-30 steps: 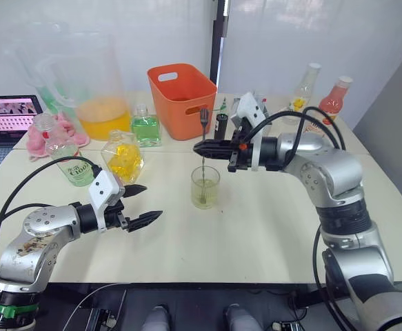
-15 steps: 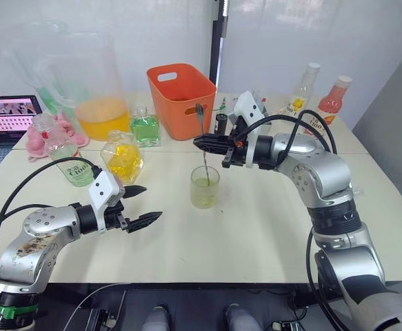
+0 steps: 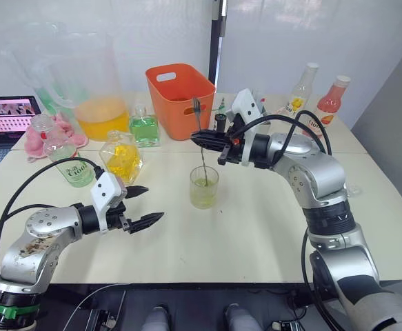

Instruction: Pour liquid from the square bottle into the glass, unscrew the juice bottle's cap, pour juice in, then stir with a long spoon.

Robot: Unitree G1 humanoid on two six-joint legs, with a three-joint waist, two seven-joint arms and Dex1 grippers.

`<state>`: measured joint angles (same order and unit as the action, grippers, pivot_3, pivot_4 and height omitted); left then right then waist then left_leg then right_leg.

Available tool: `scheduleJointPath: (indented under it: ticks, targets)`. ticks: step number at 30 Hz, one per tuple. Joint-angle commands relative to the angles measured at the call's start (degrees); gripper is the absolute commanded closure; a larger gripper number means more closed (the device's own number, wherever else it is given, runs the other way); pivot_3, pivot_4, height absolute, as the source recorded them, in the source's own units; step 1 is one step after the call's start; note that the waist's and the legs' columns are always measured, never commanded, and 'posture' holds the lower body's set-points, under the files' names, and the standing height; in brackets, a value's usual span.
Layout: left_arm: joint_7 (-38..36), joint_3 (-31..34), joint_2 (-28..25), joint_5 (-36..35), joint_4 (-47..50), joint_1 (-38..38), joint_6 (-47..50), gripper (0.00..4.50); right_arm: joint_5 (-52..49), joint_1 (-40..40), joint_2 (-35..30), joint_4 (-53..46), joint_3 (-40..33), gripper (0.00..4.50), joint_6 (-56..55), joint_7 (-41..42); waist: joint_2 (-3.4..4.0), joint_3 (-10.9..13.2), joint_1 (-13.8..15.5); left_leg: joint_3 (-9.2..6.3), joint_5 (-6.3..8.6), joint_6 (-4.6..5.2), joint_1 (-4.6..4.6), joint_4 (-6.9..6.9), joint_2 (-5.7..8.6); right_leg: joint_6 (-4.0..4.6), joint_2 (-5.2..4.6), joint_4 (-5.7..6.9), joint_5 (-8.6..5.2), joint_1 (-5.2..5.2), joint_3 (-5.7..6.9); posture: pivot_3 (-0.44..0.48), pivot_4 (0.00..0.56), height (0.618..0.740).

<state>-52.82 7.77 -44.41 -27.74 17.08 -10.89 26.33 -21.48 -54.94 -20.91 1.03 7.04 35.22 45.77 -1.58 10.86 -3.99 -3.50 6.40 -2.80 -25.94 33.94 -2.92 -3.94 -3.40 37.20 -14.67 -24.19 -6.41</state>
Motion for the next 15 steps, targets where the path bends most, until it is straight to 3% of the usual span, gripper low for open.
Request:
scheduleJointPath:
  ticks: [1, 10, 15]
  targets:
    - [0.12, 0.64, -0.07, -0.01, 1.1, -0.64, -0.83, 0.06, 1.12, -0.66, 0.38, 0.58, -1.03, 4.5, -3.53, -0.67, 0.0, 0.0, 0.02, 0.0, 0.0, 0.0, 0.0, 0.0, 0.0, 0.0, 0.0, 0.0, 0.0, 0.01, 0.0, 0.0, 0.15, 0.74]
    - [0.11, 1.27, -0.58, -0.36, 1.47, -0.24, -0.38, 0.06, -5.69, 0.75, 5.54, -1.03, -3.7, 4.5, -1.13, -0.09, 0.0, 0.0, 0.01, 0.0, 0.0, 0.0, 0.0, 0.0, 0.0, 0.0, 0.0, 0.02, 0.01, 0.01, 0.0, 0.0, 0.15, 0.74]
    - [0.18, 1.18, -0.46, -0.26, 1.31, -0.28, -0.57, 0.06, -5.45, 1.63, 2.42, -2.74, -1.79, 4.5, 2.25, 2.19, 0.0, 0.0, 0.02, 0.0, 0.0, 0.0, 0.0, 0.01, 0.0, 0.0, 0.0, 0.02, 0.01, 0.02, 0.0, 0.0, 0.15, 0.74]
